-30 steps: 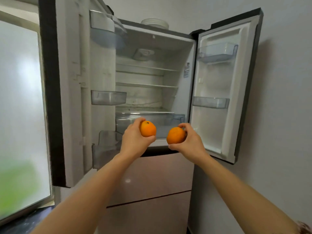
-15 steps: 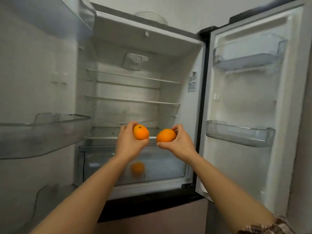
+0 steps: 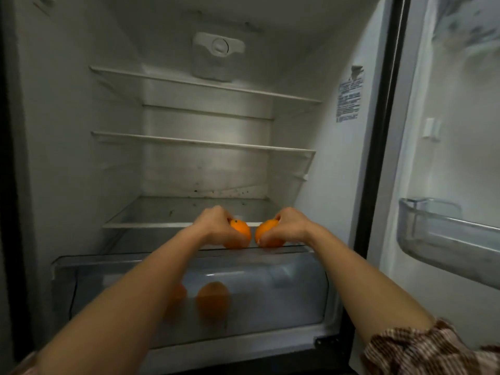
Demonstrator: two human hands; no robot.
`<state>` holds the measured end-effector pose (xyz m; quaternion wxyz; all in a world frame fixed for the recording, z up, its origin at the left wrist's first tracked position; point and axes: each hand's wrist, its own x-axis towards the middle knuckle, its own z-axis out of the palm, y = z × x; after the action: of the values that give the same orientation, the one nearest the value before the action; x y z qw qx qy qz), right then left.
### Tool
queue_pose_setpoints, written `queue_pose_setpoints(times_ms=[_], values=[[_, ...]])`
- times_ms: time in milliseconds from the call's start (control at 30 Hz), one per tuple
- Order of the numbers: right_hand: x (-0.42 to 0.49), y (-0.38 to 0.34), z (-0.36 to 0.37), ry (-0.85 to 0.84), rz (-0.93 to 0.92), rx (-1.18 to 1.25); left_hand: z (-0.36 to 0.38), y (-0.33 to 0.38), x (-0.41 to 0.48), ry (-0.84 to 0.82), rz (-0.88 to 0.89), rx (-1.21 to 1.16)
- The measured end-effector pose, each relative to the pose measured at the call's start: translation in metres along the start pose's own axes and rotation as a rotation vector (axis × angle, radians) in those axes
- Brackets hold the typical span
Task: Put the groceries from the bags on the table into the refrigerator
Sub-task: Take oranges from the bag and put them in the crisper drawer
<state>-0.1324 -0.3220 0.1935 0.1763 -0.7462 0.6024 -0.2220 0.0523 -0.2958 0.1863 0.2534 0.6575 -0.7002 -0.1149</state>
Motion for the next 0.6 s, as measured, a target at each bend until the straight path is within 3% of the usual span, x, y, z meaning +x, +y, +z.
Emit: queue_pose_setpoints(times_ms=[267,433,600], values=[[0.048,0.016,0.009,-0.468,0.083,-0.322,0.032,0.006,0.054,-0.456,0.006,0.328],[0.059,0.023,0.016,-0.698,0.246,-0.344,0.043,0.006,0.058,-0.732,-0.05,0.266],[0.066,0.027,0.03,-0.885,0.381,-0.382,0.047,0.003,0.06,-0.858,-0.121,0.278]])
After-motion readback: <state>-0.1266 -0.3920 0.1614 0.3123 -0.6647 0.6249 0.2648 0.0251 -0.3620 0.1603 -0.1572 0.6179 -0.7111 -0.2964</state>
